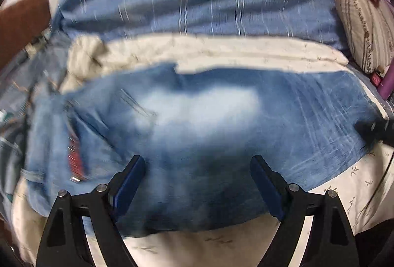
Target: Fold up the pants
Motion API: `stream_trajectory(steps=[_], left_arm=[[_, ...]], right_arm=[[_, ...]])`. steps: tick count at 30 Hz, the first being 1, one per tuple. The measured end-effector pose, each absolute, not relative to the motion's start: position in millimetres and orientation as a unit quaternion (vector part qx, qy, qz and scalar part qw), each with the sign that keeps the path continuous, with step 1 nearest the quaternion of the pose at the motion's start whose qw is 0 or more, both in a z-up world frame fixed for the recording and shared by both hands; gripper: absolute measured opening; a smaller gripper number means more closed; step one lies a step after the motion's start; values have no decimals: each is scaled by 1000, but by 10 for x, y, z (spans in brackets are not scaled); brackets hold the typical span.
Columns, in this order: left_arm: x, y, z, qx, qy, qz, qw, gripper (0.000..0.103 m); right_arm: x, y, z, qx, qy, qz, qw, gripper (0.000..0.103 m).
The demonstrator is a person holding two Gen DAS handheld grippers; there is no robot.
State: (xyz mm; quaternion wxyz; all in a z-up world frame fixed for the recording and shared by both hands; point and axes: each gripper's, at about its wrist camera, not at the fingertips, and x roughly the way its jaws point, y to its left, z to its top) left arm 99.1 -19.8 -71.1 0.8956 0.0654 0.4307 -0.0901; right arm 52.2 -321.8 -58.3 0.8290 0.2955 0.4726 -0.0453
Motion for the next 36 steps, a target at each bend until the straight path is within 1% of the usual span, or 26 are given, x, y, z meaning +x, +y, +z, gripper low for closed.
stream_trajectory(steps=[1, 2, 4, 6, 8, 12, 15, 22, 30, 36], left_arm=[[1036, -225, -777, 69, 445, -81, 889, 89], [1079, -254, -847, 78, 459, -71, 882, 91], [1108, -258, -890, 65, 467, -70, 879, 95], [1118, -286, -912, 59, 470, -73, 878, 103], [1082, -347, -937, 75, 459, -67, 883, 103], [1044, -312, -936, 61, 449, -67, 889, 103], [1031, -299, -928, 57, 451, -71, 888, 103], [1001, -343, -861, 90, 458, -82, 880, 103], [802, -374, -530, 103, 364, -63, 923, 103], [760, -447, -459, 108, 349, -86, 927, 103]], right_arm=[[567, -3182, -691, 283, 497, -50, 819, 10], [557, -3165, -688, 274, 485, -50, 829, 10], [558, -3135, -669, 257, 486, -47, 834, 10], [533, -3149, -689, 259, 481, -41, 837, 11], [508, -3179, -714, 271, 478, -33, 835, 11], [474, -3292, -747, 311, 474, -25, 823, 11], [488, -3261, -742, 307, 474, -26, 825, 11], [503, -3185, -717, 285, 471, -33, 834, 11], [494, -3077, -647, 251, 485, -38, 837, 11], [464, -3020, -543, 248, 474, -20, 844, 11]])
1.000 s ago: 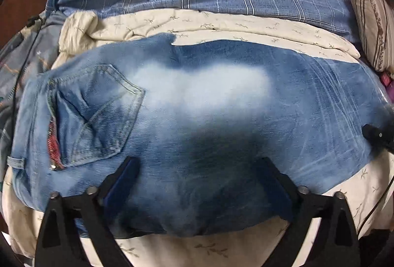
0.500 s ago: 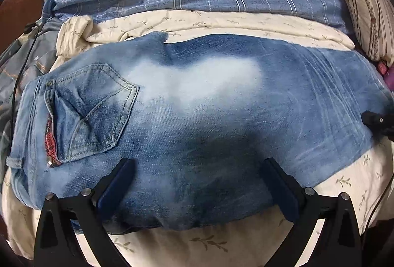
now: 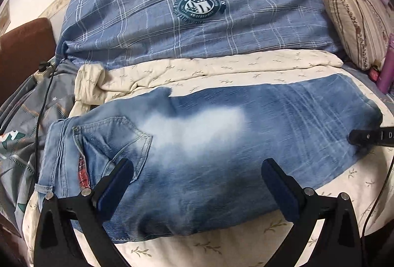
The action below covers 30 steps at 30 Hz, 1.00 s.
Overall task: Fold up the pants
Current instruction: 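Position both tools along the edge of the folded jeans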
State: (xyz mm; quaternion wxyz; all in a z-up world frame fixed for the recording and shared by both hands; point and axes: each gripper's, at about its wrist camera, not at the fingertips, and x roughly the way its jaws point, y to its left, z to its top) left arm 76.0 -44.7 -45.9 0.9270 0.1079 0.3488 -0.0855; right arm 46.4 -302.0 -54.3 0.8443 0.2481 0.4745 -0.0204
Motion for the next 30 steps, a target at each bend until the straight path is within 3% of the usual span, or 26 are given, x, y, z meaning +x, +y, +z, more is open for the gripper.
stream_trajectory(steps=[3, 7, 9, 10, 11, 12, 13, 22, 30], left_arm=[[760, -448, -418, 99, 349, -93, 927, 103], [779, -406, -367, 86, 349, -97, 928, 103], [781, -386, -350, 81, 350, -99, 928, 103], [780, -388, -349, 80, 349, -98, 929, 103], [781, -390, -345, 80, 348, -98, 929, 103], [779, -392, -342, 81, 346, -98, 930, 103], [783, -391, -339, 81, 345, -98, 930, 103], [767, -398, -312, 86, 330, -89, 936, 103], [760, -376, -297, 89, 327, -93, 936, 103]], right_arm=[[357, -2987, -289, 237, 413, -17, 879, 11], [32, -2926, 176, 216, 266, -1, 940, 11], [-90, -2889, 308, 202, 213, -5, 956, 15], [-105, -2871, 327, 194, 205, -5, 959, 29], [-98, -2859, 324, 193, 208, -6, 959, 64], [-75, -2856, 293, 195, 219, -16, 956, 83], [-79, -2861, 268, 201, 222, -22, 954, 91], [-129, -2862, 215, 191, 238, -33, 952, 91], [-295, -3272, 46, 301, 267, -50, 914, 91]])
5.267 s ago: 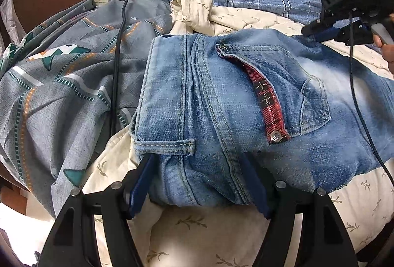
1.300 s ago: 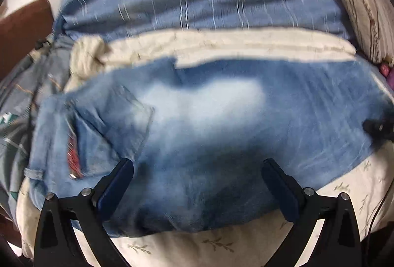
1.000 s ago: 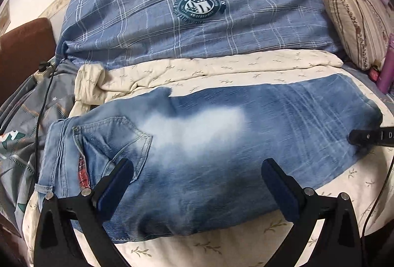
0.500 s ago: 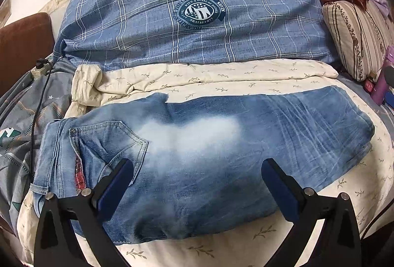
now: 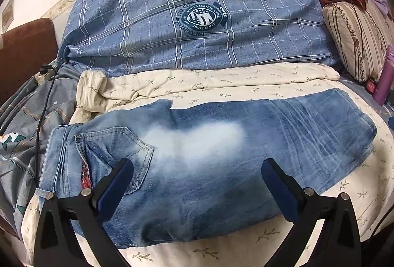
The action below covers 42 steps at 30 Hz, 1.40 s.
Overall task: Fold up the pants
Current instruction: 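Position both tools along the edge of the folded jeans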
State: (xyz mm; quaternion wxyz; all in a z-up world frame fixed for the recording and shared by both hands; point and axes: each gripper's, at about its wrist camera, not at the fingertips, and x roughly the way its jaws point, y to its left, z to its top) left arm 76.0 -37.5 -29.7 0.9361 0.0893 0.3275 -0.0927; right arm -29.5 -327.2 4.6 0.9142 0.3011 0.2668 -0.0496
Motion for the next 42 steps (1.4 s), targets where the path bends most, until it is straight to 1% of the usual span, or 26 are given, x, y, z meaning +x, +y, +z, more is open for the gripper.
stream_trajectory(steps=[8, 11, 13, 18, 24, 28, 30, 31, 32, 33, 35, 38, 42], left_arm=[[726, -395, -303, 99, 328, -109, 933, 103], [725, -392, -309, 100, 330, -106, 933, 103], [731, -379, -317, 102, 331, -101, 933, 103], [731, -262, -329, 110, 327, -79, 935, 103], [867, 102, -382, 87, 352, -29, 931, 103], [945, 360, -398, 67, 363, 13, 929, 103], [1004, 459, -449, 68, 379, 37, 922, 103], [1031, 501, -478, 64, 388, 41, 919, 103], [1061, 553, -513, 58, 399, 46, 914, 103], [1081, 588, -542, 54, 406, 51, 911, 103], [1125, 626, -635, 68, 425, 69, 900, 103], [1196, 703, -778, 57, 463, 63, 882, 103], [1172, 698, -788, 64, 459, 61, 884, 103]], right_arm=[[-404, -3839, -369, 465, 299, -53, 832, 91], [-408, -3879, -413, 485, 295, -45, 822, 91], [-390, -3841, -387, 479, 291, -43, 827, 91], [-204, -3476, -256, 408, 304, -27, 861, 91], [239, -2877, -452, 324, 392, -19, 861, 91], [398, -2550, -540, 278, 418, -11, 865, 89], [465, -2368, -567, 235, 431, -17, 871, 89], [498, -2276, -596, 212, 439, -21, 873, 85], [526, -2206, -617, 194, 444, -23, 874, 80], [543, -2139, -635, 174, 448, -24, 877, 78], [586, -2020, -683, 128, 455, -36, 881, 71], [595, -1891, -729, 73, 459, -50, 884, 70], [558, -1791, -769, 23, 449, -60, 891, 71]])
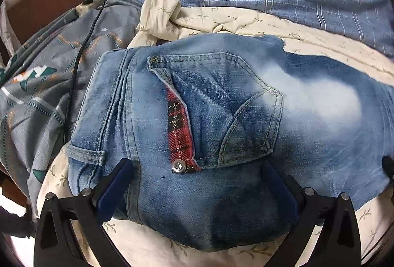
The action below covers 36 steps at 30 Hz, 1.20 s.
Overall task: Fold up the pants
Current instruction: 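Grasp the stacked leg hems with the right tool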
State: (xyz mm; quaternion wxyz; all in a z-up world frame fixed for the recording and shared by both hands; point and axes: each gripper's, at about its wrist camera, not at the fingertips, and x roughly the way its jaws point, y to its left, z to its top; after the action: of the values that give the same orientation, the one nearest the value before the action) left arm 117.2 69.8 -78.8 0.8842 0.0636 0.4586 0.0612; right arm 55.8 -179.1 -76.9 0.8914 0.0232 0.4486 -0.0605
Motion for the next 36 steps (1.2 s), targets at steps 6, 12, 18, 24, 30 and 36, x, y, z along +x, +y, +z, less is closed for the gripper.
stream_trajectory(steps=[6, 12, 18, 24, 30, 36], left_arm=[[1163, 683, -818, 70, 452, 65, 887, 103], [1178, 699, -806, 60, 453, 59, 888, 103], [1177, 736, -733, 47, 457, 46, 887, 103], [1039, 683, -455, 30, 390, 33, 920, 103], [900, 247, -381, 89, 352, -37, 931, 103], [930, -41, -467, 87, 381, -79, 917, 103]], right_arm=[[555, -1848, -789, 35, 444, -68, 893, 79], [610, -1825, -774, 49, 463, -62, 883, 91], [646, -1838, -749, 60, 477, -53, 875, 92], [356, -2480, -439, 225, 411, -30, 883, 92], [-197, -3413, -330, 402, 317, -17, 859, 92], [-391, -3869, -584, 509, 312, -11, 802, 92]])
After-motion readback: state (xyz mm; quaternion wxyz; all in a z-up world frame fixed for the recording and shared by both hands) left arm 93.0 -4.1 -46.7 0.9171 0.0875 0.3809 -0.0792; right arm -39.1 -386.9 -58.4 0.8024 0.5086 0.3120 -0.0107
